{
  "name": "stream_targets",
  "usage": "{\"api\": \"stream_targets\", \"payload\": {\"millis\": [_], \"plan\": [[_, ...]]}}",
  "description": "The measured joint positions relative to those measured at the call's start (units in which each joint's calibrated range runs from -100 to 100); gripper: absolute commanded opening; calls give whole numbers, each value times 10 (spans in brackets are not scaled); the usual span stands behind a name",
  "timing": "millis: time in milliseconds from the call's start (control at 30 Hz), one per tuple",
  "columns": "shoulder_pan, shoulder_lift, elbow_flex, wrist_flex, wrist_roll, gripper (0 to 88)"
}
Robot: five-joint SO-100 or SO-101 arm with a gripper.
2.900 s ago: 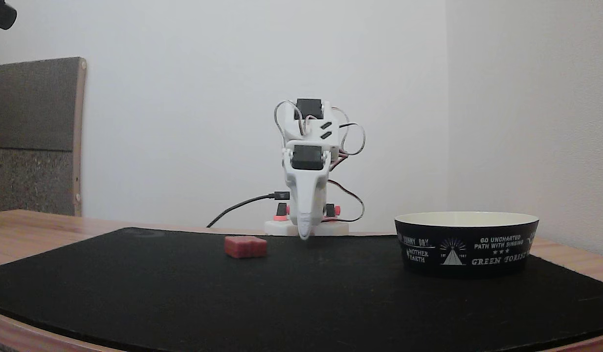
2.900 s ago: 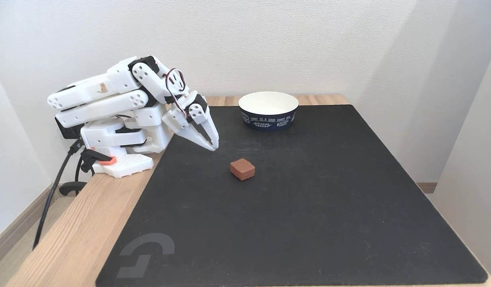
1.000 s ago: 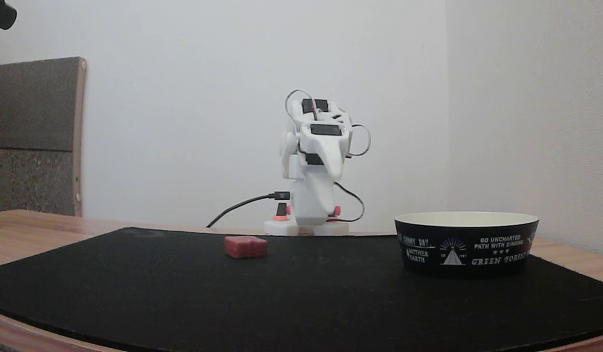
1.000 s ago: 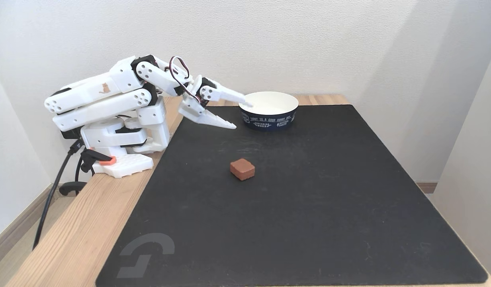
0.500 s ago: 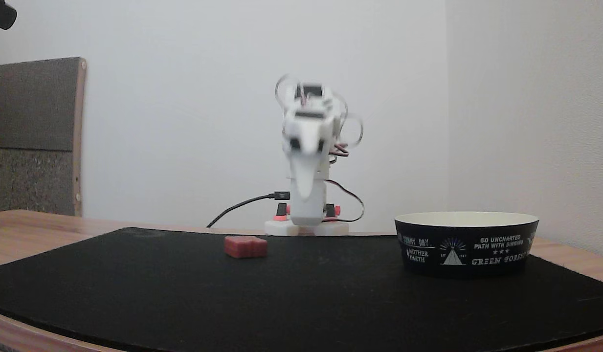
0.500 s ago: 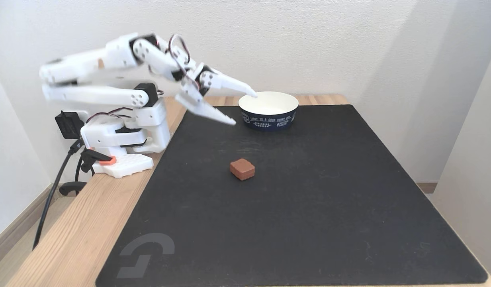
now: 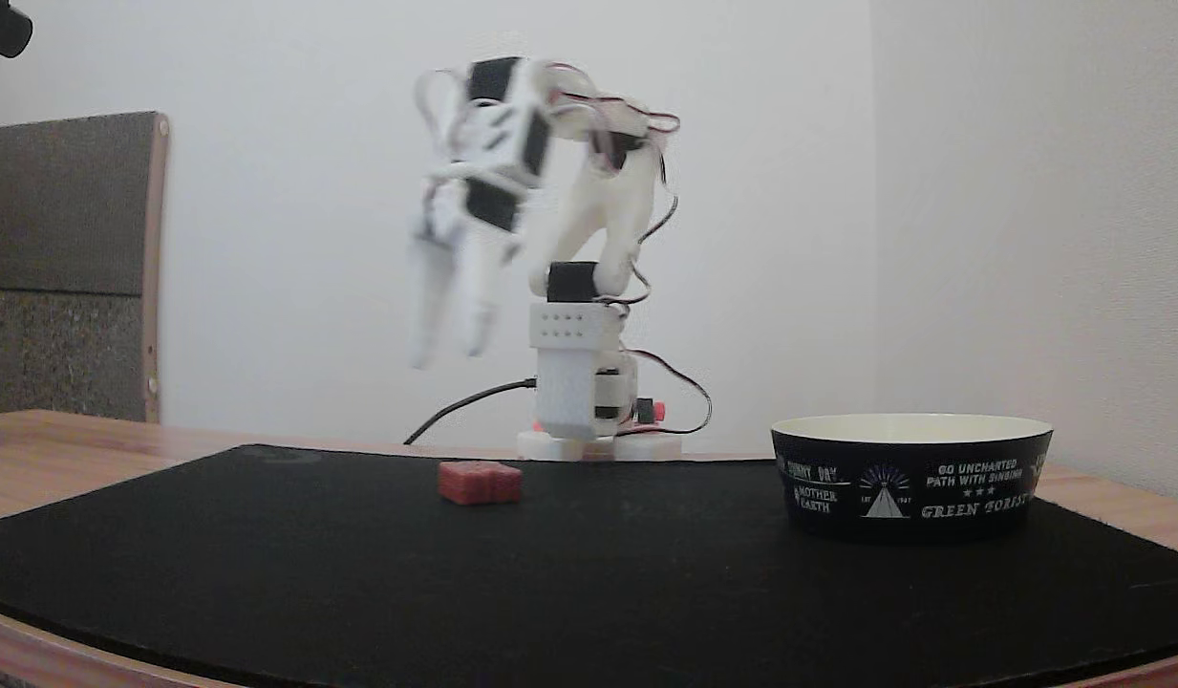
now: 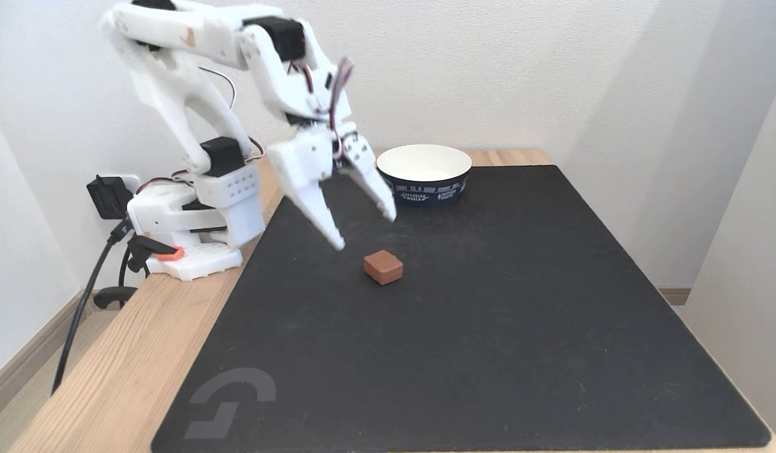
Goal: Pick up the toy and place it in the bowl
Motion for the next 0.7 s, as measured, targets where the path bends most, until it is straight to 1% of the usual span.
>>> {"api": "stream_targets", "payload": {"millis": [133, 233, 333, 433, 600, 700], "plan": [[20, 85, -25, -8, 63, 298], [18, 126, -53, -27, 66, 298], [-1, 179, -91, -43, 39, 298], [-21, 236, -141, -46, -18, 298], [-50, 248, -143, -46, -53, 298], [-64, 248, -117, -46, -56, 298]]}}
